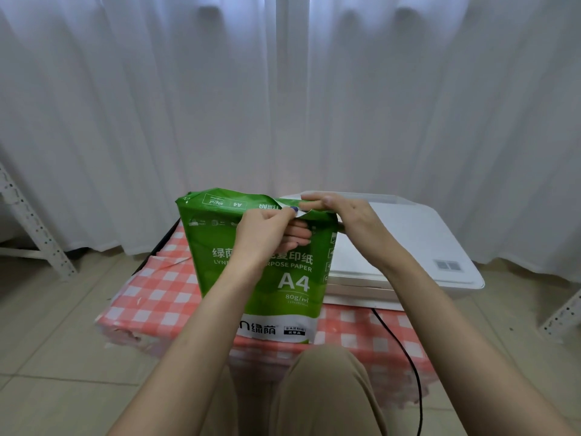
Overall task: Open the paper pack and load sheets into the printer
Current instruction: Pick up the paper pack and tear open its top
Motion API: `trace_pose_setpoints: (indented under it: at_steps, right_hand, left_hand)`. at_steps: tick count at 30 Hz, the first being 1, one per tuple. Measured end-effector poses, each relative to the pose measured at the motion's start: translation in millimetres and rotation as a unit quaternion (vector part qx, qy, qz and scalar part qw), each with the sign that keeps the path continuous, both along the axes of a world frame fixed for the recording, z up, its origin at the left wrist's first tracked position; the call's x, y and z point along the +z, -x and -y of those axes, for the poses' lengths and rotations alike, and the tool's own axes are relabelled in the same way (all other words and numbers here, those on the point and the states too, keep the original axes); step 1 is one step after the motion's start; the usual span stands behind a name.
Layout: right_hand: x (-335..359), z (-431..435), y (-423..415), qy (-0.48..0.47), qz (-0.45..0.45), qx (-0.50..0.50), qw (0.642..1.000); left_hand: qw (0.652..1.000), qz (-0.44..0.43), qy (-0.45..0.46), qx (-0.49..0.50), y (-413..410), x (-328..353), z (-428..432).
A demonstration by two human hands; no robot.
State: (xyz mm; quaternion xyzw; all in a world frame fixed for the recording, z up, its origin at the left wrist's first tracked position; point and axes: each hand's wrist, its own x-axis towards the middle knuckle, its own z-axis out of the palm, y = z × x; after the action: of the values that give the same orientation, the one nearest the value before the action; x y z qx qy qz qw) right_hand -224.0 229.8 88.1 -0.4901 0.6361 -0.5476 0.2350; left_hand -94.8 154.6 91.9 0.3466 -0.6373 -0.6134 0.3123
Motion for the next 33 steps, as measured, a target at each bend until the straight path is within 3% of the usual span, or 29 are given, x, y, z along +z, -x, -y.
trace_pose_setpoints:
  at_steps: [5, 8, 21, 28, 33]
  right_hand:
    - [9.2, 10.9, 9.5, -0.063, 0.06, -0.008, 0.996]
    - [14.6, 13.8, 7.5, -0.109, 0.006, 0.021, 0.994]
    - [35.4, 23.4, -4.0, -0.12, -0.113, 0.079, 0.983]
    - [32.9, 35.1, -0.8, -0.126, -0.023, 0.014, 0.992]
    - [35.2, 41.9, -6.1, -0.18, -0.043, -0.01, 0.983]
  left_hand:
    - [1.0, -0.003, 0.009, -0.013, -2.7, -5.1, 4.0]
    - [1.0, 0.002, 0.002, -0.026, -6.1, -3.0, 5.0]
    - [0.997, 0.08, 0.013, 0.016, -9.8, 17.0, 28.1]
    - [0.998, 0.009, 0.058, 0.017, -8.4, -1.4, 28.9]
    - [0.997, -0.013, 0.069, 0.036, -6.0, -7.3, 29.1]
